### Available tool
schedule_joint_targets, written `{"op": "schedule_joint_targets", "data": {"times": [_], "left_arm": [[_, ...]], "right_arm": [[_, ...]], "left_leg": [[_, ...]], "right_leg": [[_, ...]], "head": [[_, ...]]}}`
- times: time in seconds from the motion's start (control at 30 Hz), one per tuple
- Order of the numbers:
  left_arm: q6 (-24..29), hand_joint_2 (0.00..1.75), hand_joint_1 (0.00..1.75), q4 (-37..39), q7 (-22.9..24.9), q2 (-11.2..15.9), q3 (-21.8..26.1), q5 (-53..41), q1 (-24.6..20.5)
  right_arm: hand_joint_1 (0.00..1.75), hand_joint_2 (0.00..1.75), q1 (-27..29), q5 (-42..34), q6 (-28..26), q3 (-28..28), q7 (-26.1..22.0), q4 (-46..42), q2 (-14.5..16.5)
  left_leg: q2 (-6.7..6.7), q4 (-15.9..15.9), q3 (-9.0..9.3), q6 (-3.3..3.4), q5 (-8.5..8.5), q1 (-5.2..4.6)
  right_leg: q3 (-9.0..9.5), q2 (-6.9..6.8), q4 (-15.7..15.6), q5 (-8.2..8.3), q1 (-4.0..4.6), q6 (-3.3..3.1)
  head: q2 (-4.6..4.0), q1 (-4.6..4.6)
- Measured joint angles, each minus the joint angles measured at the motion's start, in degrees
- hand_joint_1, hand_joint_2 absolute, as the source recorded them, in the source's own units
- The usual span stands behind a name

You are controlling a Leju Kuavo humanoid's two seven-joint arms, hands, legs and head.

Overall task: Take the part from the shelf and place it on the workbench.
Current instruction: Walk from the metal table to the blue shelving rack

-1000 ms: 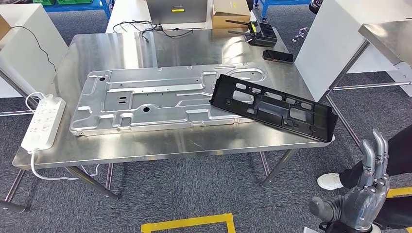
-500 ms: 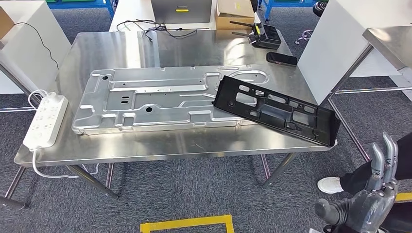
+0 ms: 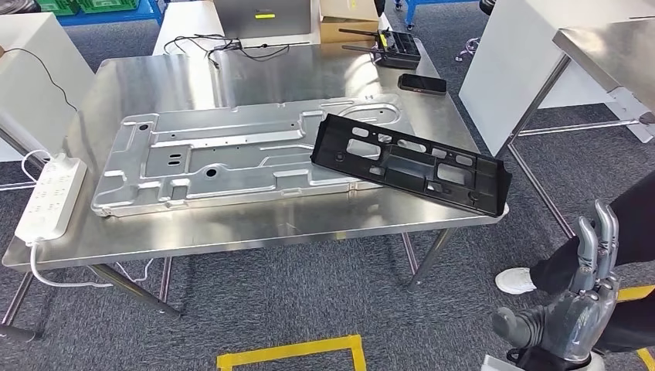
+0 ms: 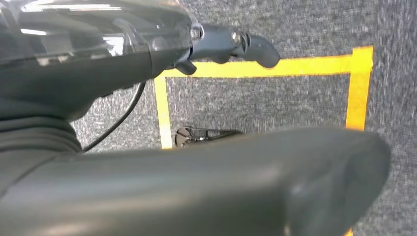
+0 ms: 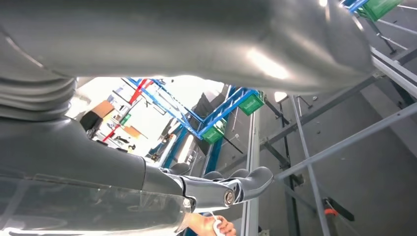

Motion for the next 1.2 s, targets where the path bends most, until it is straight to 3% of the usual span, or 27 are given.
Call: {"op": "schedule_joint_targets", "data": {"times": [0.07,0.1,0.17,0.23,0.27,0.3,0.37,0.4,0.43,0.47,0.5,0.53,0.6,0.67,0.73,0.77,0.83,0.9,0.93,0.97,1.0,1.03,1.1,1.13,1.2], "left_arm": [[0.0,0.00,0.00,0.0,0.0,0.0,0.0,0.0,-0.2],[0.0,0.00,0.00,0.0,0.0,0.0,0.0,-0.1,-0.3],[0.0,0.00,0.00,0.0,0.0,0.0,0.0,-0.1,-0.4],[0.0,0.00,0.00,0.0,0.0,0.0,0.0,-0.1,-0.4],[0.0,0.00,0.00,0.0,0.0,0.0,0.1,-0.1,-0.4],[0.0,0.00,0.00,0.0,0.0,0.0,0.1,-0.1,-0.4],[0.0,0.00,0.00,0.0,0.0,0.0,0.1,-0.1,-0.4],[0.0,0.00,0.00,0.0,0.0,0.0,0.1,-0.2,-0.4],[0.0,0.00,0.00,0.0,0.0,0.0,0.1,-0.2,-0.4],[0.0,0.00,0.00,0.0,0.0,0.0,0.1,-0.2,-0.4],[0.0,0.00,0.00,0.0,0.0,0.0,0.1,-0.2,-0.4],[0.0,0.00,0.00,0.0,0.0,0.0,0.2,-0.2,-0.4],[0.0,0.00,0.00,0.0,0.0,-0.1,0.2,-0.2,-0.4],[0.0,0.00,0.00,0.0,0.0,-0.2,0.2,-0.2,-0.5],[0.0,0.00,0.00,0.0,0.0,-0.2,0.2,-0.3,-0.5],[0.0,0.00,0.00,0.0,-0.1,-0.2,0.2,-0.3,-0.5],[0.0,0.00,0.00,0.0,-0.1,-0.2,0.2,-0.3,-0.5],[0.0,0.00,0.00,0.0,-0.1,-0.2,0.2,-0.3,-0.4],[0.0,0.00,0.00,0.0,-0.1,-0.2,0.2,-0.3,-0.4],[0.0,0.00,0.00,0.0,-0.1,-0.2,0.2,-0.3,-0.4],[0.0,0.00,0.00,0.0,-0.1,-0.2,0.2,-0.3,-0.4],[0.0,0.00,0.00,0.0,-0.1,-0.2,0.2,-0.3,-0.5],[0.0,0.00,0.00,0.0,-0.1,-0.2,0.2,-0.3,-0.6],[0.0,0.00,0.00,0.0,-0.1,-0.2,0.2,-0.3,-0.6],[0.0,0.00,0.00,0.0,-0.1,-0.2,0.2,-0.3,-0.5]], "right_arm": [[0.00,0.00,0.0,0.0,0.0,0.0,0.0,0.0,0.0],[0.00,0.00,0.0,-0.1,0.0,-0.1,0.0,0.0,0.1],[0.00,0.00,0.0,-0.1,0.0,-0.2,-0.1,0.0,0.1],[0.00,0.00,0.0,-0.1,0.0,-0.3,-0.2,0.0,0.1],[0.00,0.00,0.0,-0.1,0.0,-0.4,-0.2,0.0,0.1],[0.00,0.00,0.0,-0.1,0.0,-0.5,-0.2,0.0,0.1],[0.00,0.00,0.0,-0.2,0.0,-0.5,-0.2,0.0,0.1],[0.00,0.00,0.0,-0.2,0.0,-0.6,-0.2,0.0,0.1],[0.00,0.00,0.0,-0.2,0.0,-0.6,-0.3,0.0,0.1],[0.00,0.00,0.0,-0.2,0.0,-0.6,-0.3,0.0,0.1],[0.00,0.00,0.0,-0.3,0.0,-0.6,-0.4,0.0,0.1],[0.00,0.00,0.0,-0.3,0.0,-0.6,-0.5,0.0,0.1],[0.00,0.00,-0.1,-0.3,0.0,-0.6,-0.5,0.0,0.1],[0.00,0.00,-0.2,-0.3,0.0,-0.7,-0.6,0.0,0.1],[0.00,0.00,-0.2,-0.3,0.0,-0.7,-0.6,0.0,0.1],[0.00,0.00,-0.3,-0.3,0.0,-0.8,-0.6,0.0,0.2],[0.00,0.00,-0.3,-0.3,0.0,-0.8,-0.7,0.0,0.2],[0.00,0.00,-0.3,-0.4,0.0,-0.7,-0.7,0.0,0.2],[0.00,0.00,-0.3,-0.4,0.0,-0.7,-0.7,0.0,0.3],[0.00,0.00,-0.3,-0.4,0.0,-0.7,-0.7,0.0,0.3],[0.00,0.00,-0.3,-0.4,0.0,-0.7,-0.7,0.0,0.3],[0.00,0.00,-0.3,-0.4,0.0,-0.7,-0.7,0.0,0.3],[0.00,0.00,-0.3,-0.4,0.0,-0.7,-0.7,0.0,0.4],[0.00,0.00,-0.3,-0.4,0.0,-0.7,-0.7,0.0,0.4],[0.00,0.00,-0.3,-0.4,0.0,-0.7,-0.7,0.0,0.4]], "left_leg": [[-0.17,-7.8,4.47,-0.36,2.53,0.31],[-0.35,-10.0,5.57,-0.45,3.14,0.33],[-0.71,-10.3,5.32,-0.16,3.69,0.07],[-0.54,-10.3,4.45,0.80,4.28,0.04],[-0.38,-10.4,3.92,1.36,4.78,0.01],[-0.19,-10.4,3.26,1.85,5.36,-0.02],[0.12,-10.3,1.80,2.41,6.45,-0.27],[0.25,-10.3,1.02,2.54,6.98,-0.43],[0.35,-10.3,0.27,2.60,7.50,-0.60],[0.41,-10.3,-0.44,2.63,8.01,-0.75],[0.44,-10.2,-1.05,2.62,8.50,-0.89],[0.44,-10.2,-1.55,2.58,8.95,-0.99],[0.44,-10.3,-2.28,2.31,9.78,-1.08],[0.45,-10.4,-2.63,1.74,10.67,-0.96],[0.36,-10.7,-2.81,1.07,11.24,-0.91],[0.30,-10.2,-3.05,0.84,10.50,-0.94],[0.18,-6.1,-4.20,0.55,6.22,-0.87],[0.16,1.0,-5.69,0.27,1.27,-0.71],[0.16,3.8,-5.91,0.07,0.23,-0.61],[0.16,4.7,-5.30,-0.16,0.54,-0.44],[0.17,3.5,-3.74,-0.42,1.85,-0.19],[0.19,0.1,-1.24,-0.75,3.58,0.11],[0.06,-8.2,3.99,-1.38,5.09,0.47],[-0.05,-11.0,5.51,-1.45,5.05,0.51],[-0.30,-12.5,5.94,-1.06,4.71,0.21]], "right_leg": [[-0.57,0.06,0.2,0.59,-0.10,0.76],[-0.73,0.07,0.4,0.88,-0.03,1.18],[-0.91,0.10,0.3,1.67,0.07,1.83],[-1.26,0.18,0.2,2.00,0.01,2.36],[-1.68,0.20,0.9,0.92,-0.02,2.52],[-2.42,0.22,2.9,-1.20,0.01,2.61],[-4.37,0.21,9.8,-6.89,0.11,2.58],[-5.09,0.21,13.4,-8.89,0.19,2.56],[-5.13,0.21,15.7,-9.73,0.27,2.49],[-4.16,0.21,16.1,-9.44,0.36,2.34],[-2.09,0.21,14.1,-8.30,0.52,2.08],[0.84,0.21,10.5,-6.93,0.76,1.68],[6.62,0.21,1.8,-5.81,1.48,0.64],[8.84,0.26,-2.3,-5.98,2.14,0.03],[8.39,0.23,-2.9,-5.05,2.03,-0.11],[8.01,0.14,-3.2,-4.53,1.76,-0.25],[7.11,-0.08,-3.5,-3.50,1.25,-0.69],[5.89,-0.15,-3.4,-2.56,1.24,-1.07],[5.19,-0.17,-3.2,-2.07,1.18,-1.04],[4.46,-0.17,-3.0,-1.64,1.05,-0.92],[3.73,-0.17,-2.8,-1.27,0.85,-0.71],[3.08,-0.17,-2.5,-0.96,0.62,-0.41],[2.00,-0.17,-2.0,-0.38,0.40,0.35],[1.65,-0.18,-1.8,-0.02,0.44,0.73],[1.44,-0.19,-1.6,0.78,0.63,1.37]], "head": [[0.00,-0.21],[0.00,-0.22],[0.00,-0.11],[0.00,0.13],[0.00,0.34],[0.00,0.61],[0.00,1.26],[0.00,1.55],[0.00,1.80],[0.00,2.08],[0.00,2.34],[0.00,2.62],[0.00,2.96],[0.00,3.02],[0.00,3.00],[0.00,2.87],[0.00,2.21],[0.00,1.53],[0.00,1.34],[0.00,1.15],[0.00,0.97],[0.00,0.81],[0.00,0.26],[0.00,0.05],[0.00,-0.01]]}}
